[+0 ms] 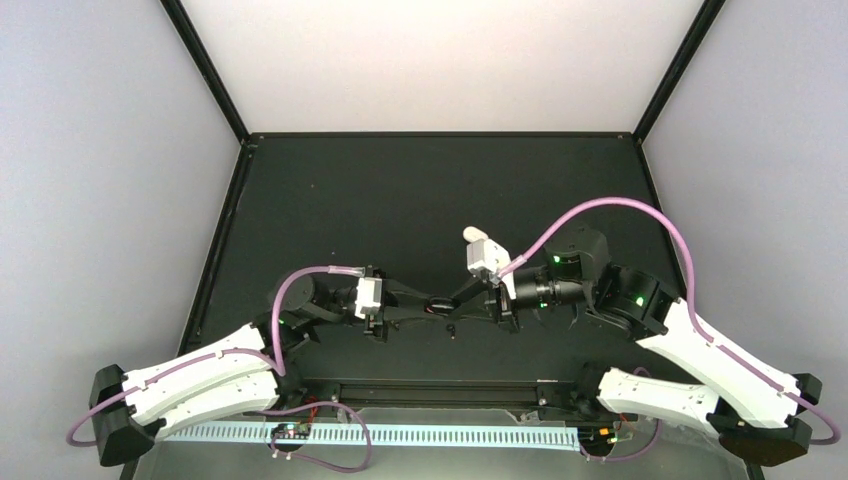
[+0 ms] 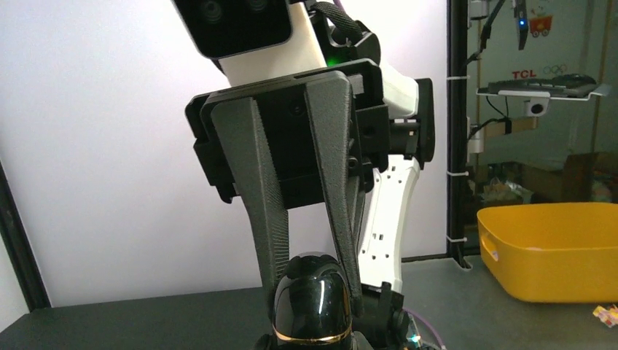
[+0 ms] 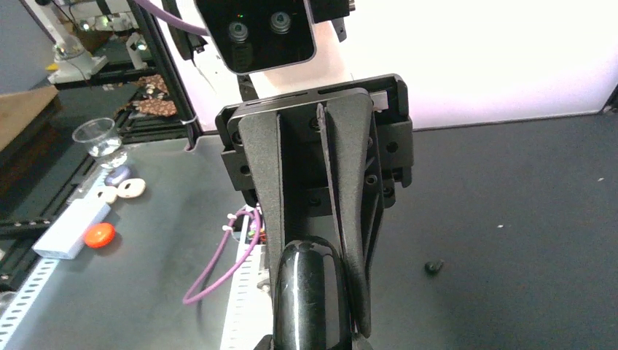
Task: Insert the wireless bluetooth earbuds into the charging case
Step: Open the charging case.
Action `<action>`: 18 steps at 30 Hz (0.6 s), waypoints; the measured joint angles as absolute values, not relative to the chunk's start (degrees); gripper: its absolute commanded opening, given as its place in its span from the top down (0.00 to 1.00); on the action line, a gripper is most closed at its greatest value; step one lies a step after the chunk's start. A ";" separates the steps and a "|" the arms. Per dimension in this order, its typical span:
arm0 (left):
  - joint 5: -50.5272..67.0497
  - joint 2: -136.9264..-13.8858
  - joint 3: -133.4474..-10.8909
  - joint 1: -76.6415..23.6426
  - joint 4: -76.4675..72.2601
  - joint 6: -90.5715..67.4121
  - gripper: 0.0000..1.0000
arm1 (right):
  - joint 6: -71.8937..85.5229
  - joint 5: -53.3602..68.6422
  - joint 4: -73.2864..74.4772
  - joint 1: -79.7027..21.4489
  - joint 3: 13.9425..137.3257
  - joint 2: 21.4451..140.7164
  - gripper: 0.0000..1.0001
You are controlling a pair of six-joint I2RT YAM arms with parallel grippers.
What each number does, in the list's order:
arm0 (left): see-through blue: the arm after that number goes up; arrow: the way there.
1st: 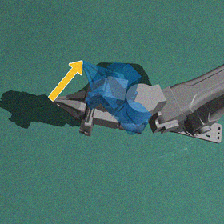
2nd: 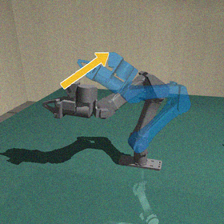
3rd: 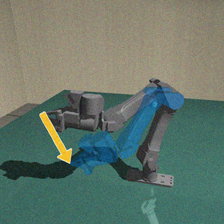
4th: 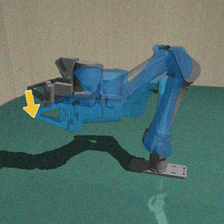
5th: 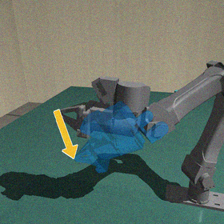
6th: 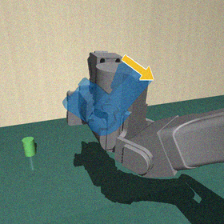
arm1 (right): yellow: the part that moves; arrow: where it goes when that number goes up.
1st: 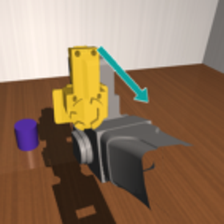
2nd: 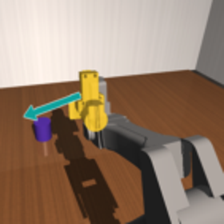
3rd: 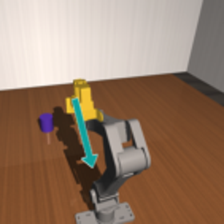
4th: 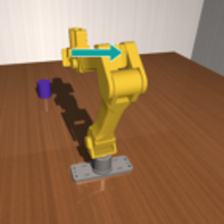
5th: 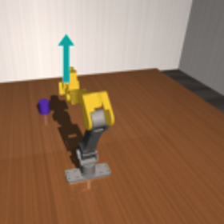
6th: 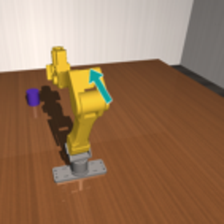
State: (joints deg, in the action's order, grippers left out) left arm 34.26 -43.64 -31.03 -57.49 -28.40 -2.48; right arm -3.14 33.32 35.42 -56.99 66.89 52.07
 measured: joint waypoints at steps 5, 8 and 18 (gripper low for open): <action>33.39 -44.03 -31.11 -57.49 -28.86 -4.73 0.88 | -4.95 31.05 35.42 -57.78 66.87 51.29 0.99; 33.10 -44.38 -31.42 -57.49 -29.04 -5.30 0.76 | -5.28 29.08 35.38 -58.48 66.87 50.83 0.99; 31.09 -45.56 -32.64 -57.52 -29.15 -6.28 0.58 | -5.72 20.49 34.57 -60.75 66.83 49.78 0.99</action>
